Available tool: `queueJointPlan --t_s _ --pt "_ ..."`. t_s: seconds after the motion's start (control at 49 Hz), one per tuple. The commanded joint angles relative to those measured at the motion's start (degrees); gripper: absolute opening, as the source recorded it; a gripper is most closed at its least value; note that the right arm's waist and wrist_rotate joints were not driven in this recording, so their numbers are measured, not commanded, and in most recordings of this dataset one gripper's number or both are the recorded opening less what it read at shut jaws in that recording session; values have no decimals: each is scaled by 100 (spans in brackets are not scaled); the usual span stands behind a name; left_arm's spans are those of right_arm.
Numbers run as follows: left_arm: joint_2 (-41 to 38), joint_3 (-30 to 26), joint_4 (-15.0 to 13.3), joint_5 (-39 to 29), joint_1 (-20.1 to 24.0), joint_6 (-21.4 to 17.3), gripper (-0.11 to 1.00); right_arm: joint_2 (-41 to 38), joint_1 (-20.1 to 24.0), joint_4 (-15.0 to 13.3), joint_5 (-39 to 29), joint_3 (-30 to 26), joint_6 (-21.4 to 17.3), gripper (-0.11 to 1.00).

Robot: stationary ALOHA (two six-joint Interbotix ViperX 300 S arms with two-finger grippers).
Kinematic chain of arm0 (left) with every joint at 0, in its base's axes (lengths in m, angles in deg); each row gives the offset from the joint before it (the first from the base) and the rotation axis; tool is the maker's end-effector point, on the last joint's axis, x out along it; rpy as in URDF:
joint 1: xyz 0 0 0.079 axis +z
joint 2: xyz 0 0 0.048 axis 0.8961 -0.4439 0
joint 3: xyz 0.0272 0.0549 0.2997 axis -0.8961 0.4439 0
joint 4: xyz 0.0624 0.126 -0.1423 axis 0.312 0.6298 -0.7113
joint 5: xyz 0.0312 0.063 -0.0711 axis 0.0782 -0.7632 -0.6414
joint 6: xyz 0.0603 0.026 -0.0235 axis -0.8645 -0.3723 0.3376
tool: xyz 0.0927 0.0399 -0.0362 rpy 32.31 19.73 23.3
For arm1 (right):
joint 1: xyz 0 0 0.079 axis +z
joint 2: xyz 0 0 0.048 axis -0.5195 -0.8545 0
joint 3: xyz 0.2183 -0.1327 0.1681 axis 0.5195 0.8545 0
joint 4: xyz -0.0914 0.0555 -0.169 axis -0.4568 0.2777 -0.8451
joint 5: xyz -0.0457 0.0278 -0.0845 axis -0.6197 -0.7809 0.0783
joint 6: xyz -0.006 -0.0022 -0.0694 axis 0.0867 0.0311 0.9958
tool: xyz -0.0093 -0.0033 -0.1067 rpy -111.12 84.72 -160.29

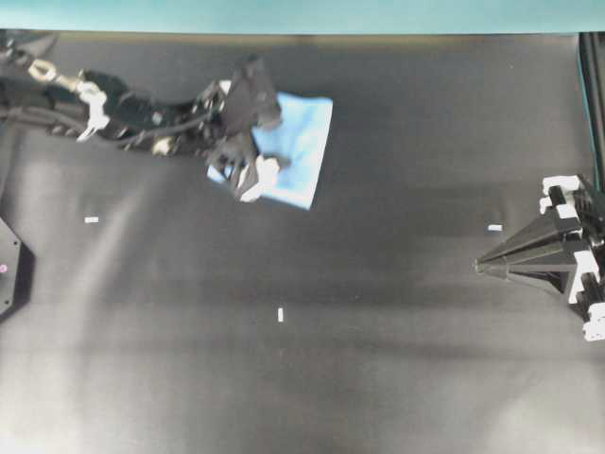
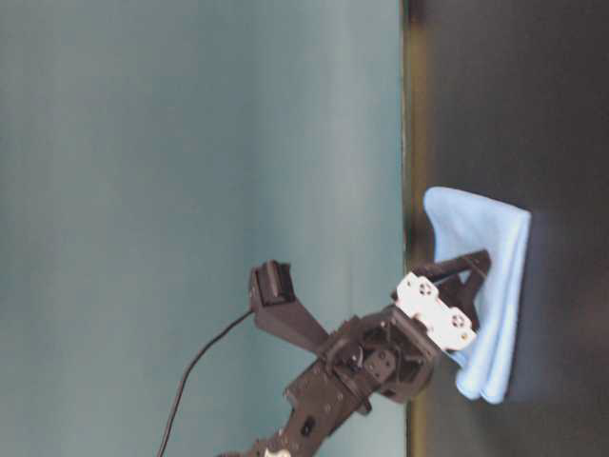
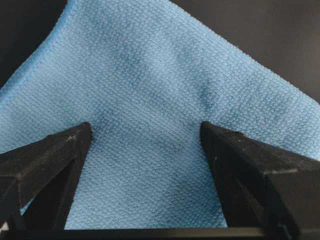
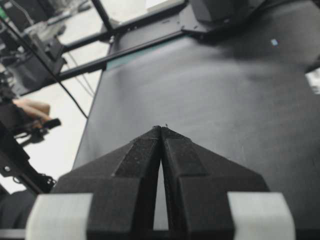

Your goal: Push a blue cloth with the left arm to wipe the desk.

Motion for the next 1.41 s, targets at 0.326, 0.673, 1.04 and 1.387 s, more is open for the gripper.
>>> queueJointPlan --t_s 0.326,0.673,1.04,1.387 --pt "949 1529 18 694 -923 492 87 -9 9 9 26 9 9 0" --pt "1345 2259 18 1116 -2057 562 87 0 9 9 26 9 9 0" --pt "1354 2259 18 1081 -3445 571 87 9 0 9 26 18 9 0" --pt "1345 2268 18 1081 -4711 571 86 9 9 9 44 18 9 0"
